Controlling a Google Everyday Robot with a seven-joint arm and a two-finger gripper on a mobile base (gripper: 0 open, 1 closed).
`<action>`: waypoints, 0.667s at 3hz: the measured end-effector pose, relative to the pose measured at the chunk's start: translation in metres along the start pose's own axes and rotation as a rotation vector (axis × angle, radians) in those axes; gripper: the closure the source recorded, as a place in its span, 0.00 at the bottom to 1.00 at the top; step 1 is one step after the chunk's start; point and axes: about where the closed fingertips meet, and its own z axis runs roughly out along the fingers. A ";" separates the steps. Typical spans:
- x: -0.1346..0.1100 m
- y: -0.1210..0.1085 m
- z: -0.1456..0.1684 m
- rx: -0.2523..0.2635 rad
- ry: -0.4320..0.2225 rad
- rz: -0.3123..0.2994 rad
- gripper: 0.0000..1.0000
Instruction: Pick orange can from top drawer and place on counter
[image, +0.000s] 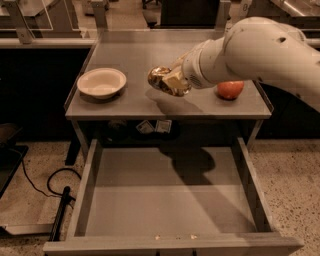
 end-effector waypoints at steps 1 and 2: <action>0.012 0.006 0.027 -0.034 0.002 0.023 1.00; 0.023 0.011 0.045 -0.057 0.002 0.039 1.00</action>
Offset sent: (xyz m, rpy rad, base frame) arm 0.0322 0.0130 -0.0724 0.0478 0.0920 0.0239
